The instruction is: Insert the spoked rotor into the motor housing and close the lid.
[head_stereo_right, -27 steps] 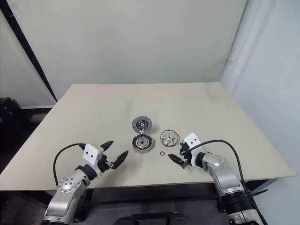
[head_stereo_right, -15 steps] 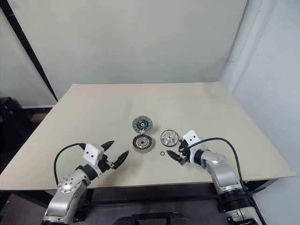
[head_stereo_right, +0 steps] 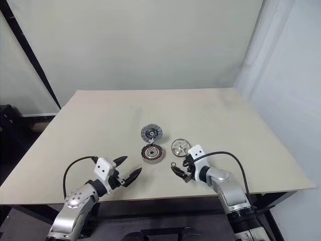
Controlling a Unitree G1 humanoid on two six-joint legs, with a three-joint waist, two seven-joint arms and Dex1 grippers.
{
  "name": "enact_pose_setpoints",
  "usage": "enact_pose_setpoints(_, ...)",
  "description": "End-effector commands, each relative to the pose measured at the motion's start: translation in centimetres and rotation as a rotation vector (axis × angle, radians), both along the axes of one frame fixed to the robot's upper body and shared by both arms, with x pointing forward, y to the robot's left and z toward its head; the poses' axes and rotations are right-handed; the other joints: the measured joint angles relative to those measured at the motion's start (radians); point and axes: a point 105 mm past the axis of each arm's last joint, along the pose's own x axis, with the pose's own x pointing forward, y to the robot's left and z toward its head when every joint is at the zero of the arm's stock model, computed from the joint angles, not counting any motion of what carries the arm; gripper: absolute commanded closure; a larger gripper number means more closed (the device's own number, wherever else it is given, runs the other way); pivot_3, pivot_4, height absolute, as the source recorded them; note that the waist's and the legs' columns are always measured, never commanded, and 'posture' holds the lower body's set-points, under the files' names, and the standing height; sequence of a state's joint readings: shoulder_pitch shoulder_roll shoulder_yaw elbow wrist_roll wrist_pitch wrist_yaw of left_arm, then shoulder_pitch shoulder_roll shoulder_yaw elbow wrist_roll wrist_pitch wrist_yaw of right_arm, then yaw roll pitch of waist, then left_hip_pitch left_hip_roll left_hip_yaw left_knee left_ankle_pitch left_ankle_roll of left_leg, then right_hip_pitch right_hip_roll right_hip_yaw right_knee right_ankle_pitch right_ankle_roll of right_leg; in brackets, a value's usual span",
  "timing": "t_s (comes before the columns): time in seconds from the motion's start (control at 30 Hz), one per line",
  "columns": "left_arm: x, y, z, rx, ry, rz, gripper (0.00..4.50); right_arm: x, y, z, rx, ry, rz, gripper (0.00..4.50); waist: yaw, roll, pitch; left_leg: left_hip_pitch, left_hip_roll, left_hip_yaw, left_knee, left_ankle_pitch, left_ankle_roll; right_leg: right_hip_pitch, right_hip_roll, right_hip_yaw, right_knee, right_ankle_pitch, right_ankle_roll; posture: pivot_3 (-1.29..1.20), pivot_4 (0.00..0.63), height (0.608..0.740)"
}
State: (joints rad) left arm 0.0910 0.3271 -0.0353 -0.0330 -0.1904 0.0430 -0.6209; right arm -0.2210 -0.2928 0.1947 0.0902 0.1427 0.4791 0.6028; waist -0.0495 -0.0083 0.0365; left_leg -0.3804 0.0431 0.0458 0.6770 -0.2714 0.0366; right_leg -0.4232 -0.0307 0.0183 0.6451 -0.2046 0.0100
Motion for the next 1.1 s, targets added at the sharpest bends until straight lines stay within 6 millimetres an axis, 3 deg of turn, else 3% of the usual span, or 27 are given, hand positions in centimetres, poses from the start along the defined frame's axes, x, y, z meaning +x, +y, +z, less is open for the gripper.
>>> enact_pose_setpoints(0.03, 0.1, -0.5, 0.8, 0.002, -0.041, -0.021, 0.06, 1.0, 0.6, 0.6, -0.023, -0.042, 0.001, 0.0, 0.0, 0.0, 0.0, 0.0, 0.0, 0.0, 0.0, 0.0, 0.0, 0.0, 0.0, 0.0, 0.0, 0.0, 0.0, 0.0, 0.0, 0.74)
enact_pose_setpoints(0.33, -0.8, -2.0, 0.1, -0.003, -0.01, -0.076, 0.06, 1.9, 1.5, -0.5, -0.041, -0.021, -0.015, 0.0, 0.0, 0.0, 0.0, 0.0, 0.0, 0.0, 0.0, 0.0, 0.0, 0.0, 0.0, 0.0, 0.0, 0.0, 0.0, 0.0, 0.0, 0.74)
enact_pose_setpoints(1.0, -0.7, -1.6, 0.5, 0.009, -0.032, -0.05, 0.06, 2.4, 2.7, -2.6, -0.051, -0.018, -0.027, 0.0, 0.0, 0.0, 0.0, 0.0, 0.0, 0.0, 0.0, 0.0, 0.0, 0.0, 0.0, 0.0, 0.0, 0.0, 0.0, 0.0, 0.0, 0.74)
enact_pose_setpoints(1.1, -0.7, -1.6, 0.6, 0.01, -0.032, -0.048, 0.0, 2.2, 2.8, -2.8, -0.067, -0.017, -0.019, 0.92, 0.0, 0.0, 0.0, 0.0, 0.0, 0.0, 0.0, 0.0, 0.0, 0.0, 0.0, 0.0, 0.0, 0.0, 0.0, 0.0, 0.0, 0.74)
